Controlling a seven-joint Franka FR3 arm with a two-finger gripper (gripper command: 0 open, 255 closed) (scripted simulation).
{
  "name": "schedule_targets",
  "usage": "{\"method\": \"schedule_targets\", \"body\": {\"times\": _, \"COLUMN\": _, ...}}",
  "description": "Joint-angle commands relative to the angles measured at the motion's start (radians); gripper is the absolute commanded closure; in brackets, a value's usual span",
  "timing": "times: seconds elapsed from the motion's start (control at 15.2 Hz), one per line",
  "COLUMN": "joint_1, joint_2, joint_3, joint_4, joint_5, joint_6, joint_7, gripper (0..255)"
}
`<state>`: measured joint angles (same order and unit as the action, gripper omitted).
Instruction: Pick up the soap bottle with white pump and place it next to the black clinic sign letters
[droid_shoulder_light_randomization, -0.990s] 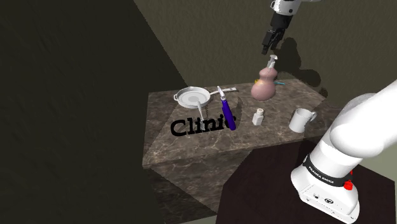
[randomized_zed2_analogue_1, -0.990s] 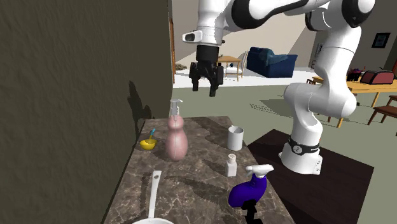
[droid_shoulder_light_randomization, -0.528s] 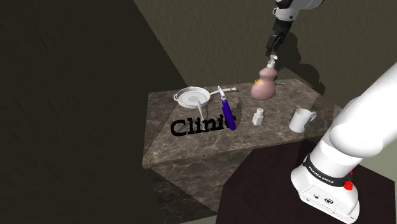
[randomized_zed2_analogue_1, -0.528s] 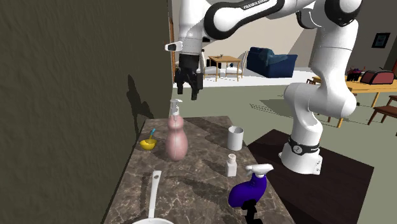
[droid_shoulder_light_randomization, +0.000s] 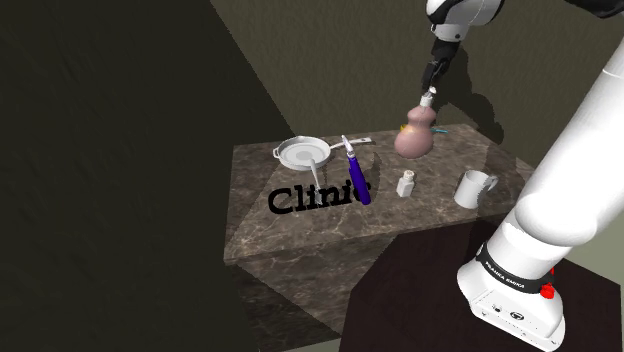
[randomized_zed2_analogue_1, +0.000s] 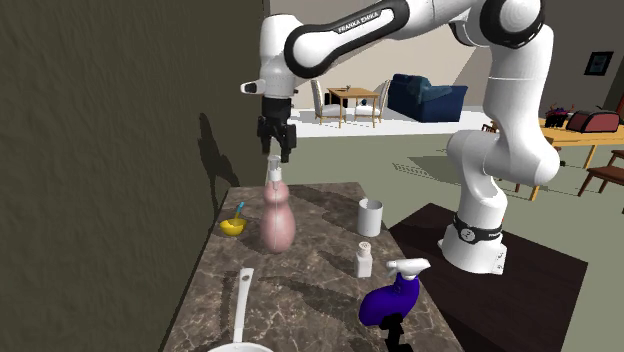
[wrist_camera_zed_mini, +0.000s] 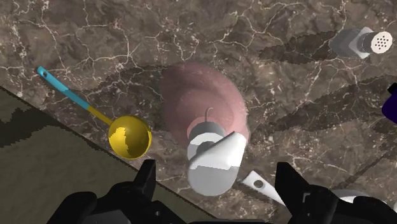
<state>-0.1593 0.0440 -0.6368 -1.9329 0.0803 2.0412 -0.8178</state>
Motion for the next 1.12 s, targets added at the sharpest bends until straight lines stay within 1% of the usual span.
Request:
{"method": "schedule_targets", "body": {"times": 0.0, "joint_1": -0.003, "joint_2": 0.019, "joint_3": -0.001, "joint_4": -0.008, "joint_5": 0.014, "joint_6": 0.023, "joint_7": -0.012, "gripper": 0}}
{"method": "schedule_targets", "body": {"times": 0.26, "joint_1": -0.006, "joint_2": 0.041, "joint_3": 0.0, "joint_4": -0.035, "joint_5": 0.031, "joint_6": 0.067, "joint_7": -0.023, "gripper": 0}}
{"method": "schedule_targets", "body": {"times": 0.79, "joint_1": -0.006, "joint_2": 0.04, "joint_3": 0.0, "joint_4": -0.035, "joint_5": 0.031, "joint_6": 0.066, "joint_7": -0.023, "gripper": 0}}
{"method": "schedule_targets", "body": {"times": 0.86, "joint_1": -0.006, "joint_2": 0.04, "joint_3": 0.0, "joint_4": -0.035, "joint_5": 0.031, "joint_6": 0.066, "joint_7": -0.023, "gripper": 255}}
{"method": "schedule_targets", "body": {"times": 1.06, "joint_1": -0.006, "joint_2": 0.04, "joint_3": 0.0, "joint_4": -0.035, "joint_5": 0.031, "joint_6": 0.066, "joint_7": -0.023, "gripper": 255}}
